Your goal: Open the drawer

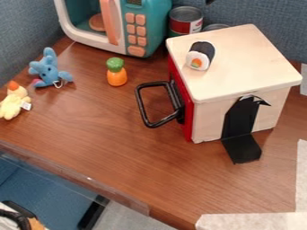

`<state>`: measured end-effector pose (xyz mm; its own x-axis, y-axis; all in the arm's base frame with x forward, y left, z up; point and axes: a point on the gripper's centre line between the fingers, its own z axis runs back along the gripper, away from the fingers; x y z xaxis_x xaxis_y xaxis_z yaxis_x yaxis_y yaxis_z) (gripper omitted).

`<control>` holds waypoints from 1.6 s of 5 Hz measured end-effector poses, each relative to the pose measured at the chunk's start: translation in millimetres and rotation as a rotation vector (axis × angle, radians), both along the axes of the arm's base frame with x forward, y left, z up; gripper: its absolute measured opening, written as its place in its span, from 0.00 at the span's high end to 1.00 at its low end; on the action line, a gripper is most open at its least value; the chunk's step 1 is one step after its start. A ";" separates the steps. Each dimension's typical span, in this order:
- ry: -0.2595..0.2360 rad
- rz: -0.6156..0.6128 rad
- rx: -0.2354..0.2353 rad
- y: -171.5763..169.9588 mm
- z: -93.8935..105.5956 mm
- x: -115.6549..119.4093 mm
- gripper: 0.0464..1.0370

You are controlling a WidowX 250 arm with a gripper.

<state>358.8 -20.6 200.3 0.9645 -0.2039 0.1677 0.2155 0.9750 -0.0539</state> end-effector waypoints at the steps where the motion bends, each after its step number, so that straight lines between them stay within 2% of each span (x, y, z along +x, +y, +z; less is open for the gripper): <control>1: 0.041 0.008 0.000 0.0 -14.6 0.0 0.04; 2: 0.050 0.106 0.006 15.2 -28.9 -20.1 0.04; 3: 0.020 0.205 0.016 29.7 -28.9 -36.5 0.04; 4: 0.065 0.340 -0.001 48.3 -55.7 -50.2 0.04; 5: 0.046 0.417 -0.013 51.8 -81.2 -51.3 0.04; 6: 0.032 0.460 0.008 56.4 -107.4 -50.3 0.04; 7: 0.057 0.462 0.037 59.2 -126.8 -47.1 0.04; 8: 0.103 0.453 0.056 61.2 -140.3 -46.7 0.04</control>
